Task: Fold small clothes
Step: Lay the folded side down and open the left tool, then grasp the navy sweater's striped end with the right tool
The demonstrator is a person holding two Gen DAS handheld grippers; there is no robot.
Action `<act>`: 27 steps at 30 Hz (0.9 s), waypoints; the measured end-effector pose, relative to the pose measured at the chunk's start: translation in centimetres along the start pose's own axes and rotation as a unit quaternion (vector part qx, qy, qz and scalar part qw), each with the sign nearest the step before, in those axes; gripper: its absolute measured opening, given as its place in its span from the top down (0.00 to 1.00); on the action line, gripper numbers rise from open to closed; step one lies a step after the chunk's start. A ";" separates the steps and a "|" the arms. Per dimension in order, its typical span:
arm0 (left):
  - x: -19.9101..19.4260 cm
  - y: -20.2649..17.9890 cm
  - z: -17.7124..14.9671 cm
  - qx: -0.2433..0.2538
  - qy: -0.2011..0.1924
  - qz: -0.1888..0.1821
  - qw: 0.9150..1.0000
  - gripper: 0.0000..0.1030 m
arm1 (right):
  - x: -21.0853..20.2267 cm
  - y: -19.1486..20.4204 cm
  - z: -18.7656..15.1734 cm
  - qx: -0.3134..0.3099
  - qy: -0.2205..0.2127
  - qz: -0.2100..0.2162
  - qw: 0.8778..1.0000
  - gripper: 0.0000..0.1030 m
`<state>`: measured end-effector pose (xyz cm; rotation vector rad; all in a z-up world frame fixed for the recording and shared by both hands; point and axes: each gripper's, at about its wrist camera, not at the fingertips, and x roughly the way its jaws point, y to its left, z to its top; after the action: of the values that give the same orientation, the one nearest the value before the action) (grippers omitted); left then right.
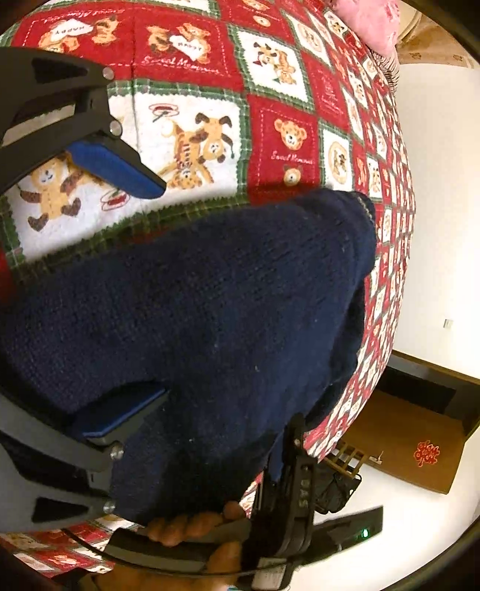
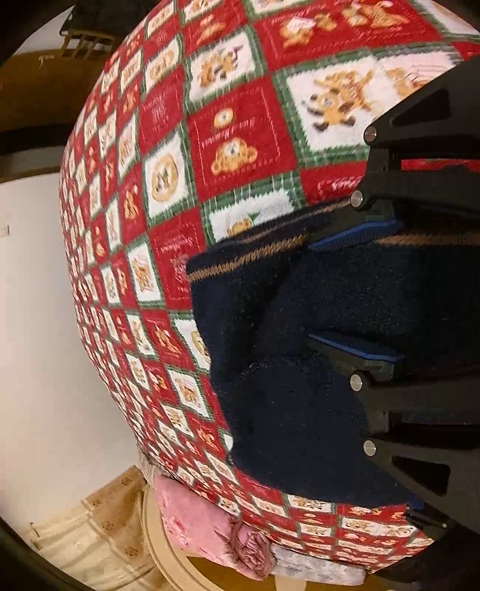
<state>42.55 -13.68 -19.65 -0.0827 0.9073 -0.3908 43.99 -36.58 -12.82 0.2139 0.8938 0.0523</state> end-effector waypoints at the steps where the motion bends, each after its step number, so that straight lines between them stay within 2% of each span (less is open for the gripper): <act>1: -0.2 0.0 -0.1 -0.002 0.001 0.001 1.000 0.01 | -0.9 0.3 -0.5 -0.005 -0.008 0.001 1.000 0.54; 6: -1.9 0.1 -1.3 -0.015 0.005 -0.005 1.000 0.01 | -4.9 1.2 -5.2 -0.057 -0.031 0.036 0.997 0.54; 8: -2.6 -0.2 -2.0 -0.016 0.006 -0.011 1.000 0.01 | -5.4 1.1 -6.9 -0.085 -0.038 0.022 0.995 0.54; 10: -2.6 -0.6 -2.4 -0.005 0.007 -0.005 1.000 0.01 | -5.0 1.1 -7.7 -0.116 -0.027 -0.002 0.993 0.54; 12: -2.3 -0.9 -2.5 0.001 0.011 0.004 1.000 0.00 | -5.2 1.0 -7.3 -0.130 -0.019 -0.011 0.991 0.54; 16: -2.6 -0.6 -2.5 -0.002 0.006 0.010 1.000 0.00 | -7.1 1.6 -4.6 -0.112 -0.024 0.024 0.993 0.54; 22: -3.4 -0.1 -3.0 0.000 -0.017 -0.007 1.000 0.00 | -5.2 9.5 -0.8 -0.213 -0.012 0.048 0.976 0.54; 24: -3.1 0.5 -3.0 -0.013 -0.013 -0.023 1.000 0.00 | -3.5 12.8 0.2 -0.243 -0.007 0.057 0.968 0.63; 27: -2.8 1.0 -3.0 -0.029 -0.008 -0.044 0.999 0.00 | 0.4 17.0 1.2 -0.274 0.028 0.063 0.959 0.69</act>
<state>38.97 -11.41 -19.63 -0.1789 0.9004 -0.4447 45.89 -20.07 -8.88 -0.2507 0.8888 0.4202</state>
